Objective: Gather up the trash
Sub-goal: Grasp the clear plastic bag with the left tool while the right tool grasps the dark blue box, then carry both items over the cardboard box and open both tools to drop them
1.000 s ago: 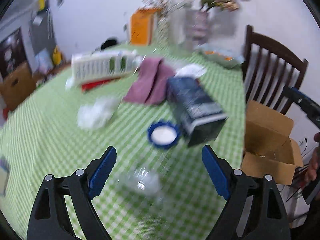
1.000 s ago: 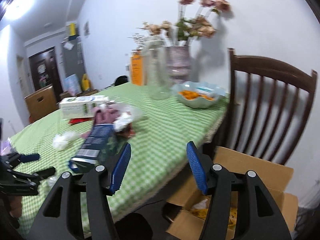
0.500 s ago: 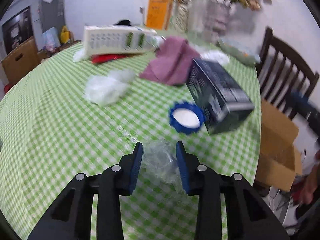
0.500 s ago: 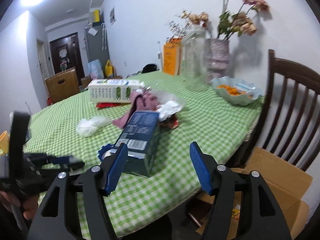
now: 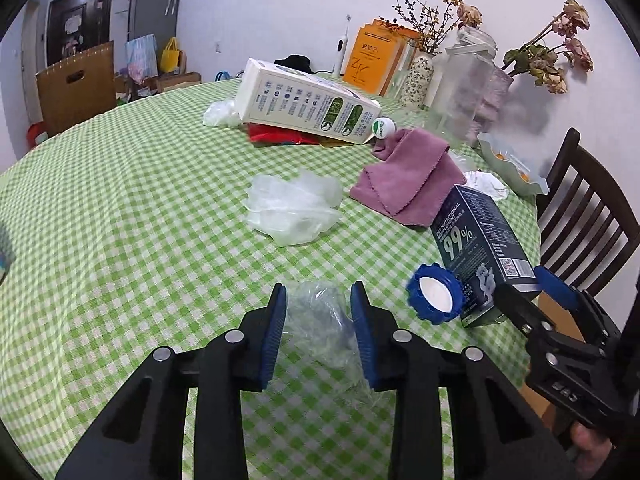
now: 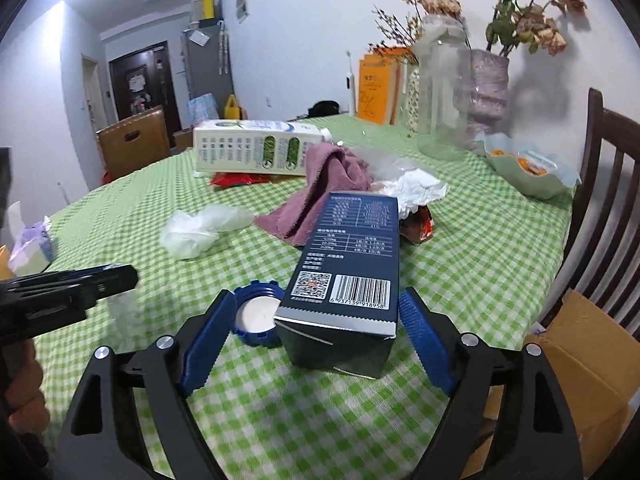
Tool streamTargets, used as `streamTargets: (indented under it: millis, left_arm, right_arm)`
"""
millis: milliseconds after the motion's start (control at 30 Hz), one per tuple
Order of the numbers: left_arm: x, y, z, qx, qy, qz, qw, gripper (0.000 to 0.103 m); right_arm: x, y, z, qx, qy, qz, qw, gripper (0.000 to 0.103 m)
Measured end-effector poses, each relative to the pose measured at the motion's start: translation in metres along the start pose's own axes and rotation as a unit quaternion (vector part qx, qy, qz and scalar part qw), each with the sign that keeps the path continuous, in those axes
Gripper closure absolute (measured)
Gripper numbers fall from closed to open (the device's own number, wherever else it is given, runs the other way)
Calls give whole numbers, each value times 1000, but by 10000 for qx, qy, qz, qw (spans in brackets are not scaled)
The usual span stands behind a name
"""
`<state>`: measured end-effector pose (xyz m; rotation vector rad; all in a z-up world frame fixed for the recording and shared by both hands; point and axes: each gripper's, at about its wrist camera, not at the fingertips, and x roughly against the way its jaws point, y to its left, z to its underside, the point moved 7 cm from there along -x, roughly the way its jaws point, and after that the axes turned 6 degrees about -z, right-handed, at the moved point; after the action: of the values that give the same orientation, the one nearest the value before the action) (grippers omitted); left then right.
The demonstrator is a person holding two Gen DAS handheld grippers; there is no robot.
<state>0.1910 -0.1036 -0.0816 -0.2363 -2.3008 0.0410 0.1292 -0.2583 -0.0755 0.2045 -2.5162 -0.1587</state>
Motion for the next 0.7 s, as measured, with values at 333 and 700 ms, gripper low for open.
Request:
streamTargets:
  millis: [333, 700]
  left_arm:
    - [-4, -6, -1, -76, 114, -68, 9999, 72]
    - [12, -51, -21, -485, -115, -39, 9987, 72]
  right_arm:
    - [22, -14, -12, -267, -244, -219, 9991, 41]
    - [83, -58, -32, -614, -971, -172, 9932, 42]
